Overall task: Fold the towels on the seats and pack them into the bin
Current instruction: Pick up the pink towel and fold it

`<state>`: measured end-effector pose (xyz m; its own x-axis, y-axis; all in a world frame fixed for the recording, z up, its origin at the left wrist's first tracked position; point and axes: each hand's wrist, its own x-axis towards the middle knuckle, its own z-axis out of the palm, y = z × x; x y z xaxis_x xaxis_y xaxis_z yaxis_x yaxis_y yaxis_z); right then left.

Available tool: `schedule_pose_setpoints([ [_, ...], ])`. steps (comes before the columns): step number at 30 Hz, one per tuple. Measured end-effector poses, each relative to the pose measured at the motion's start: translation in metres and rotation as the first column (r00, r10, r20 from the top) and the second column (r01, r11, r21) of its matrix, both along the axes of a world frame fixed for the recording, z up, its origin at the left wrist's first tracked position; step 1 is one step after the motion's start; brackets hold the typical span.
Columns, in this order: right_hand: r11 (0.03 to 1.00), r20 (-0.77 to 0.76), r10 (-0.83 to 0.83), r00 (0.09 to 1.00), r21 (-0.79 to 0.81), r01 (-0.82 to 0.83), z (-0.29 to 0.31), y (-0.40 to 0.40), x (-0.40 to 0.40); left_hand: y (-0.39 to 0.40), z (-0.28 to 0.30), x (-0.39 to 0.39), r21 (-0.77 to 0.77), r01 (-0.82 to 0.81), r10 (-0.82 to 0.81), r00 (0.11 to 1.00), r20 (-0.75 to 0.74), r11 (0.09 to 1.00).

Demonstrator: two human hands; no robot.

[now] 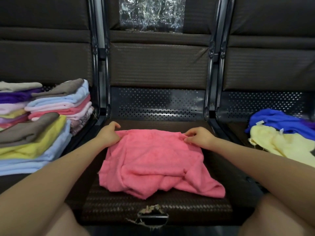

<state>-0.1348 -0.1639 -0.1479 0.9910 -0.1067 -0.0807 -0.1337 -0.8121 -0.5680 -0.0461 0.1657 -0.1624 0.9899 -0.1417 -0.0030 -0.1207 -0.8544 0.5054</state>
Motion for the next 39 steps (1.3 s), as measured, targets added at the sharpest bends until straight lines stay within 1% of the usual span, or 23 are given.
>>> schedule_pose_setpoints([
  [2,0.998,-0.025,-0.039,0.999,0.056,0.04,-0.003,0.006,0.002,0.004,-0.001,0.002,-0.006,-0.006,0.006,0.999,-0.033,1.0],
  [3,0.998,-0.037,-0.05,0.998,0.046,0.052,-0.005,0.007,0.003,0.006,-0.003,0.002,-0.015,-0.001,0.0,0.999,-0.05,1.0],
  [6,0.997,-0.074,-0.041,0.996,-0.069,0.036,-0.006,0.007,0.004,0.005,0.0,0.0,-0.105,0.006,-0.018,0.994,-0.112,0.994],
  [8,0.995,-0.093,-0.058,0.994,-0.083,0.051,-0.003,0.006,0.003,0.006,0.003,-0.001,-0.143,-0.008,-0.013,0.989,-0.148,0.99],
  [10,0.995,-0.093,-0.087,0.992,-0.053,0.083,0.001,0.005,0.0,0.006,0.007,-0.006,-0.158,-0.038,0.008,0.983,-0.184,0.987],
  [12,0.994,-0.062,-0.103,0.993,0.03,0.105,0.007,0.005,-0.003,0.01,0.008,-0.008,-0.172,-0.072,0.036,0.978,-0.205,0.982],
  [14,0.98,-0.009,-0.132,0.991,0.151,0.132,0.017,0.004,-0.011,0.012,0.015,-0.016,-0.169,-0.08,0.051,0.984,-0.171,0.982],
  [16,0.951,0.037,-0.182,0.983,0.26,0.166,0.028,0.0,-0.023,0.014,0.024,-0.025,-0.19,-0.087,0.068,0.992,-0.107,0.978],
  [19,0.901,0.072,-0.242,0.968,0.386,0.197,0.037,-0.007,-0.039,0.014,0.041,-0.041,-0.276,-0.074,0.079,0.997,0.005,0.958],
  [21,0.87,0.057,-0.256,0.965,0.449,0.204,0.045,-0.01,-0.053,0.011,0.052,-0.054,-0.338,-0.045,0.079,0.993,0.087,0.94],
  [24,0.794,0.077,-0.267,0.961,0.583,0.174,0.061,-0.012,-0.075,0.001,0.074,-0.075,-0.482,-0.013,0.116,0.976,0.185,0.876],
  [28,0.679,0.135,-0.312,0.94,0.724,0.121,0.081,-0.012,-0.096,0.003,0.103,-0.088,-0.656,0.036,0.175,0.952,0.253,0.754],
  [29,0.651,0.142,-0.33,0.933,0.751,0.116,0.087,-0.012,-0.099,0.007,0.113,-0.09,-0.709,0.044,0.191,0.95,0.249,0.704],
  [31,0.591,0.152,-0.37,0.917,0.799,0.106,0.102,-0.012,-0.103,0.01,0.13,-0.094,-0.819,0.07,0.211,0.95,0.228,0.569],
  [32,0.566,0.165,-0.385,0.908,0.819,0.091,0.111,-0.011,-0.102,0.011,0.136,-0.094,-0.844,0.078,0.226,0.947,0.23,0.531],
  [34,0.541,0.209,-0.426,0.88,0.839,0.062,0.136,-0.009,-0.096,0.011,0.153,-0.096,-0.857,0.088,0.258,0.933,0.249,0.508],
  [36,0.523,0.27,-0.487,0.831,0.852,0.029,0.167,-0.005,-0.088,0.009,0.178,-0.098,-0.855,0.114,0.268,0.921,0.282,0.506],
  [39,0.544,0.383,-0.556,0.737,0.839,-0.026,0.222,0.0,-0.08,0.01,0.225,-0.097,-0.878,0.155,0.275,0.912,0.303,0.453],
])
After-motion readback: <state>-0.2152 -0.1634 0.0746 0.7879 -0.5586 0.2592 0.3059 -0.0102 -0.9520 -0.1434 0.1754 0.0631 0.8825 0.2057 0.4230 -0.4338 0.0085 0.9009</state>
